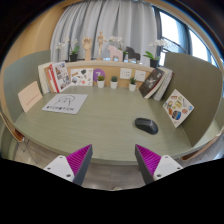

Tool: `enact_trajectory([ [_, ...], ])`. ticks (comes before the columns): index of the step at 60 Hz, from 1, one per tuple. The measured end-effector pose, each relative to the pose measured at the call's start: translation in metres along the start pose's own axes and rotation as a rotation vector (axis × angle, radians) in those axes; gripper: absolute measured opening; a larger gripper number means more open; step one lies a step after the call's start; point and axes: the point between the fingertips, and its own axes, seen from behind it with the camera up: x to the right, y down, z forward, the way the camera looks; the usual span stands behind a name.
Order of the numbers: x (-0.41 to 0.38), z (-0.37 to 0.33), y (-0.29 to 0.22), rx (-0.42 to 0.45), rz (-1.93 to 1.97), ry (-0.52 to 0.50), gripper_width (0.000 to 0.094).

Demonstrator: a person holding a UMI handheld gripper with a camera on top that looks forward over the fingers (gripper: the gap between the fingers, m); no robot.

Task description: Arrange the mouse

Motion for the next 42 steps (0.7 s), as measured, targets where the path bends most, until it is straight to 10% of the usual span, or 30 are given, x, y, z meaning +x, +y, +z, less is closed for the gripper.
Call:
enact_trajectory([
  [42, 0.177, 0.166, -0.034, -0.118, 0.022, 0.020, 0.0856],
])
